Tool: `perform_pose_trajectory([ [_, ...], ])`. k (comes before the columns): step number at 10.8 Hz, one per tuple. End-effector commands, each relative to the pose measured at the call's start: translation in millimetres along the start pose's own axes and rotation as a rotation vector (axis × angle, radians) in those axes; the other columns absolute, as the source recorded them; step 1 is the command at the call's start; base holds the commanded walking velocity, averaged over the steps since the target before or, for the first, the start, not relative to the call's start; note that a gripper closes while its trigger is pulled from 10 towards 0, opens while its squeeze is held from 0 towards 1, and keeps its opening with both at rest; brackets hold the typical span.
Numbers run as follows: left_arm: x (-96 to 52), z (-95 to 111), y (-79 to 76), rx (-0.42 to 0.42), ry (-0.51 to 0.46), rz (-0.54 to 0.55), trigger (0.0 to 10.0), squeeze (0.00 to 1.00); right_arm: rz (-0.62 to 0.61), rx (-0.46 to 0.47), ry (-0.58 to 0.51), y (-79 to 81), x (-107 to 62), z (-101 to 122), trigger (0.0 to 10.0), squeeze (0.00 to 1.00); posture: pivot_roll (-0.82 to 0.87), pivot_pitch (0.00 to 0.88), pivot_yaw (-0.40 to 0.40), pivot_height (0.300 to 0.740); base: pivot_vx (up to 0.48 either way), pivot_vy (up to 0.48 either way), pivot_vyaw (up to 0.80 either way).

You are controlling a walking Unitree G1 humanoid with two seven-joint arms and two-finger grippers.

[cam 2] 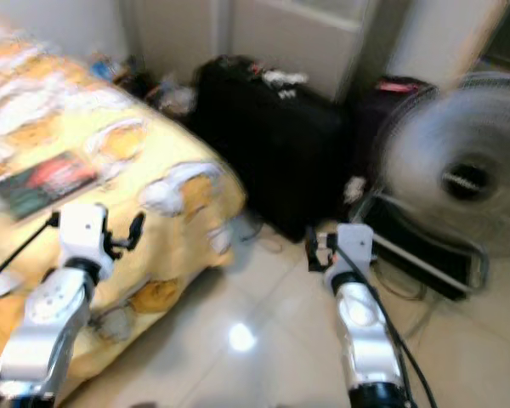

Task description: Clean up the room

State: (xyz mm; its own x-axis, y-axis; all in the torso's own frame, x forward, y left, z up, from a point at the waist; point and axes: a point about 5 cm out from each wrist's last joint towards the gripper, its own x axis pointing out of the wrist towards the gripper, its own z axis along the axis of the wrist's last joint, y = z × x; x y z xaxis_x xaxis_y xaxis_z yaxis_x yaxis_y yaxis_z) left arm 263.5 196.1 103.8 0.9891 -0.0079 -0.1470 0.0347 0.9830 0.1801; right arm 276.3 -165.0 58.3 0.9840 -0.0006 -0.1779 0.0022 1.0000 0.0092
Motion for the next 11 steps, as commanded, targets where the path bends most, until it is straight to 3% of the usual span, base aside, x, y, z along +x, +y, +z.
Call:
perform_pose_trajectory([
  [1, 2.5, 5.4, -4.7, 0.004, -0.017, -0.013, 10.0, 0.0, -0.022, -0.019, -0.008, -9.4, 0.5, 3.7, 10.0, 0.0, 0.0, 0.0, -0.071, 0.74, 0.0, 0.304, 0.0],
  [4, 3.6, 5.7, -3.3, 0.006, -0.017, -0.009, 10.0, 0.0, -0.01, -0.04, -0.016, -6.9, 2.0, 5.8, 10.0, 0.0, 0.0, 0.0, -0.068, 0.74, 0.0, 0.303, 0.0],
  [11, 4.6, 8.0, -5.6, 0.013, -0.027, -0.016, 10.0, 0.0, 0.023, -0.052, -0.031, -4.9, 3.1, 9.6, 10.0, 0.0, 0.0, 0.0, -0.066, 0.74, 0.0, 0.303, 0.8],
])
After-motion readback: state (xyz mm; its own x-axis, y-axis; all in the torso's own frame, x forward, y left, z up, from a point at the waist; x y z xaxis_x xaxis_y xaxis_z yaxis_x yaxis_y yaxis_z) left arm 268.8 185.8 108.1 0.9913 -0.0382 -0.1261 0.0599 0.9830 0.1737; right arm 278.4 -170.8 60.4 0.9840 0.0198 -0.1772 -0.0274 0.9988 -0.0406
